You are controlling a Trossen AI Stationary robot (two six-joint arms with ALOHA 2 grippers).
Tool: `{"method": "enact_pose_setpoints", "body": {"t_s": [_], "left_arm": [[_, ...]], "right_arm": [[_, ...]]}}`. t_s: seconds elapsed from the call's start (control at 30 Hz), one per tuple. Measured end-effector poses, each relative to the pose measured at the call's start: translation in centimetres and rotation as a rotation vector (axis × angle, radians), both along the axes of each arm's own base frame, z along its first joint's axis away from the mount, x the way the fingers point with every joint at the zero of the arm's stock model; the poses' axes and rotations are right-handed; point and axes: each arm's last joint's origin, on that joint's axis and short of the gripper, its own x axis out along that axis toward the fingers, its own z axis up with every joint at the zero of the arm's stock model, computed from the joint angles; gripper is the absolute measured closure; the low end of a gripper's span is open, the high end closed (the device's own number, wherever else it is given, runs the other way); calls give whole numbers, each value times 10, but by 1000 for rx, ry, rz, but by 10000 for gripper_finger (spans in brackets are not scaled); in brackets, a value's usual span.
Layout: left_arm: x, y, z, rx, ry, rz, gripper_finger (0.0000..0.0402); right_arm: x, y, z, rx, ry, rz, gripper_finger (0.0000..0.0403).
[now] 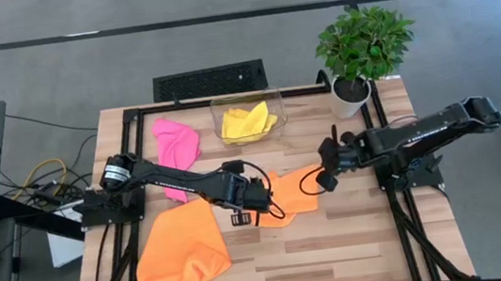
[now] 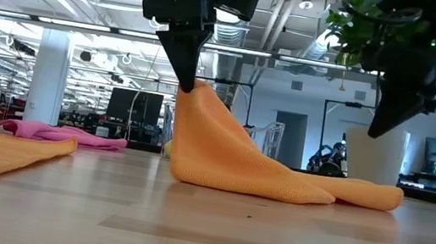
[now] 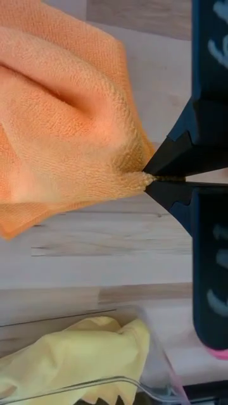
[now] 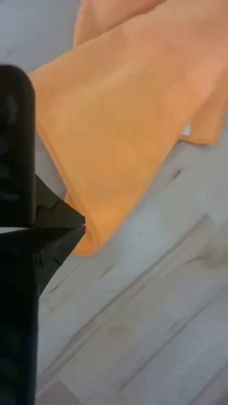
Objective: Fold microfiber towels
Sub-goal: Fold the right orange towel
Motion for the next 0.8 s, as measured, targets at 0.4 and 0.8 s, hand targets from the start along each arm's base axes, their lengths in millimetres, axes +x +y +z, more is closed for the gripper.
{"method": "enact_pose_setpoints", "body": {"t_s": [0.4,0.8], "left_arm": [[0,0,0,0,-2,-1,397],[0,0,0,-5,-2,-1,397]], "right_arm": [[13,-1,-25,101,128,-43,294],[21,-32,-56,151,307,-177,207]]}}
